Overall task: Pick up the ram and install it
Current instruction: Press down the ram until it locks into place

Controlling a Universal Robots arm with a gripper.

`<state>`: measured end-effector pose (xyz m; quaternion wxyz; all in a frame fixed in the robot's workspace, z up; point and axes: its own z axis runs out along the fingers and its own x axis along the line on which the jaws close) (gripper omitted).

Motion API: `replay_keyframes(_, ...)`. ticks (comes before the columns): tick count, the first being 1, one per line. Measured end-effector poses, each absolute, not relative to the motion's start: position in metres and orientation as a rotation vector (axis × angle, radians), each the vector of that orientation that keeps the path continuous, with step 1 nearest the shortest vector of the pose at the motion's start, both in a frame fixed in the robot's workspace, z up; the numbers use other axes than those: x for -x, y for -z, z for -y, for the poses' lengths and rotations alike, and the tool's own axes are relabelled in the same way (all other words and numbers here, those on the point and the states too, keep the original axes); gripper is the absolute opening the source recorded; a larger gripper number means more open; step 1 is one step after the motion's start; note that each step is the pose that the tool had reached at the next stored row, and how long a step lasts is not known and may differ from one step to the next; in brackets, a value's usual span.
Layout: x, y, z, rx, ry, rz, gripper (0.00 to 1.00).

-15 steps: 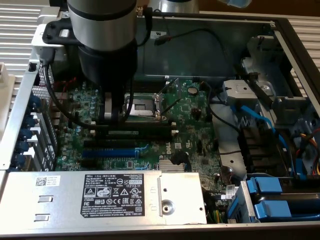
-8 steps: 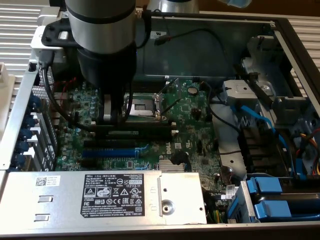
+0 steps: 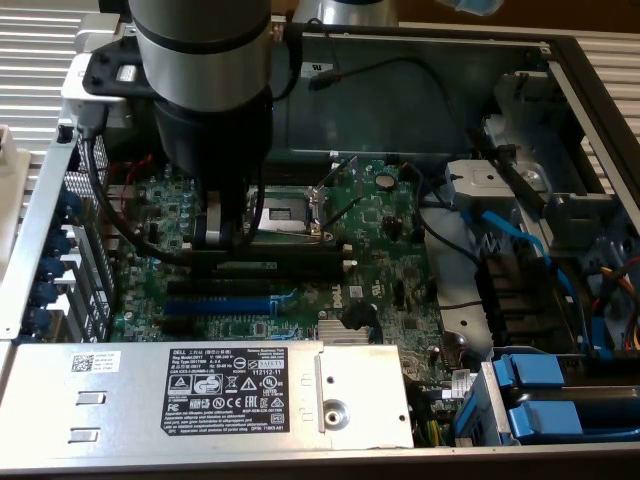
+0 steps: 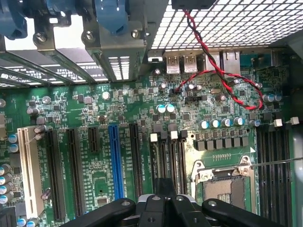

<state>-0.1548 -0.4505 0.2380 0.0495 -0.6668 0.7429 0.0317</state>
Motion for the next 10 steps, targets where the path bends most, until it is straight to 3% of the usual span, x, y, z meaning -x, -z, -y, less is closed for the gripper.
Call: replay_keyframes(10,0.1545,-0.2376,0.4504,2.035,-0.114,-2.276,0.11)
